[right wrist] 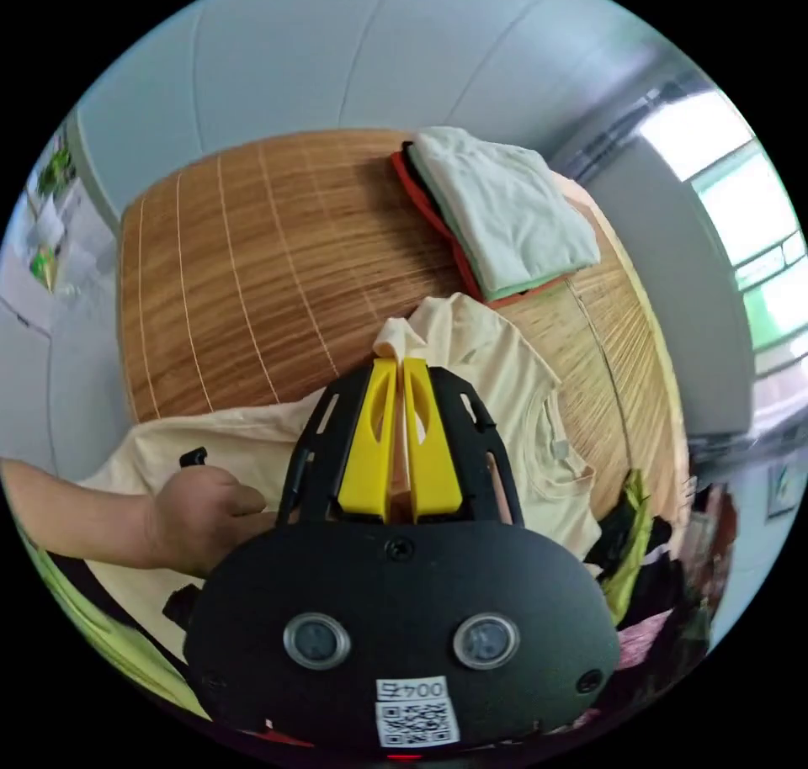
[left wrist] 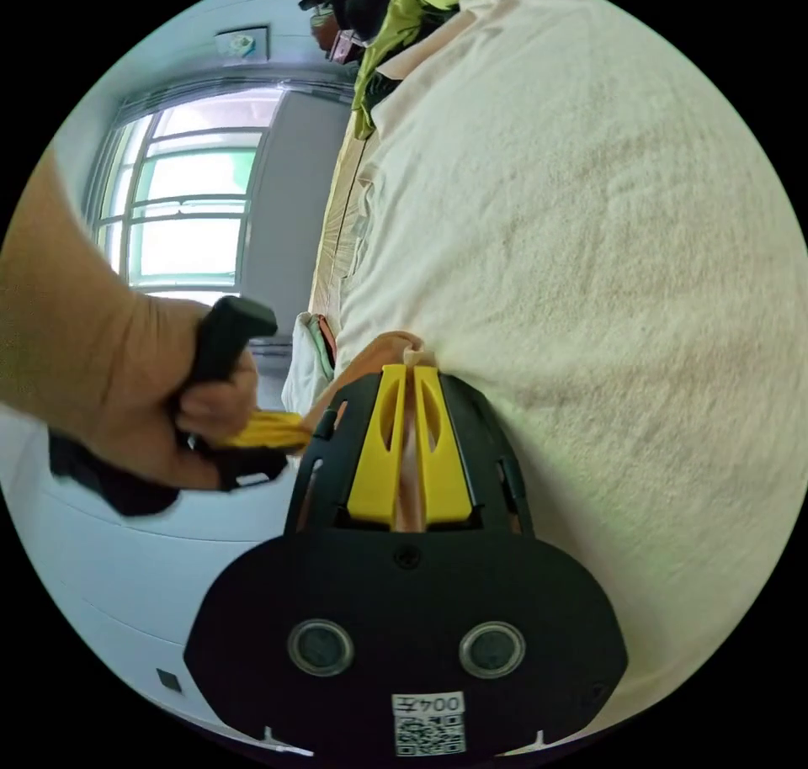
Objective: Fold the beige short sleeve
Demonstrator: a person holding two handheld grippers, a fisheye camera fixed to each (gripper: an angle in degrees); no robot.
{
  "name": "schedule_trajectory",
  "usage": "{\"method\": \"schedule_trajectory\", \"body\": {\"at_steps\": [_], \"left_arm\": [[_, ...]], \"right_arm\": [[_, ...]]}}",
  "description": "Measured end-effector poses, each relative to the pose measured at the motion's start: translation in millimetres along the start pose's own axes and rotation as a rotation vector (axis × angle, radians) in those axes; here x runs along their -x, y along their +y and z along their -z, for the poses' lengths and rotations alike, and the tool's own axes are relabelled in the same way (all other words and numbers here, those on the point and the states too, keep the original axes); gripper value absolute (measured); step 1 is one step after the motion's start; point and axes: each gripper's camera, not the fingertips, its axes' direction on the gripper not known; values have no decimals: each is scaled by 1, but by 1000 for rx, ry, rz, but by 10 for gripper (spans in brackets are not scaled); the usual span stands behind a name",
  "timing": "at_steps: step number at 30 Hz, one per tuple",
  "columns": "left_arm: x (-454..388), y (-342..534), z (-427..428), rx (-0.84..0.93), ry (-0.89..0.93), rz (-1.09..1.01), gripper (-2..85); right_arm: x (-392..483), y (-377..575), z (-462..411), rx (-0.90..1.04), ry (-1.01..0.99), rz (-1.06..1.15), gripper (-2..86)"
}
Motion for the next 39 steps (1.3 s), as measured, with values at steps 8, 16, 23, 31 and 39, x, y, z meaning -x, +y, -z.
{"method": "schedule_trajectory", "body": {"at_steps": [8,16,23,31,39], "left_arm": [[19,49,11,-52,-59,140,18],[27,90,-4,-18,-6,125,12],[18,99,-20,-20,0,25,44],[29,102,-56,24,119,71,92],[40,103,-73,49,86,96,44]], "right_arm": [[-220,153,-51,-193,-442,-770,23],[-257,249,-128,-134,-524,-918,109],[-214,325,-108,-225,-569,-811,116],[-189,350,-109,-222,-606,-718,99],[-183,387,-129,-122,-567,-795,84]]}}
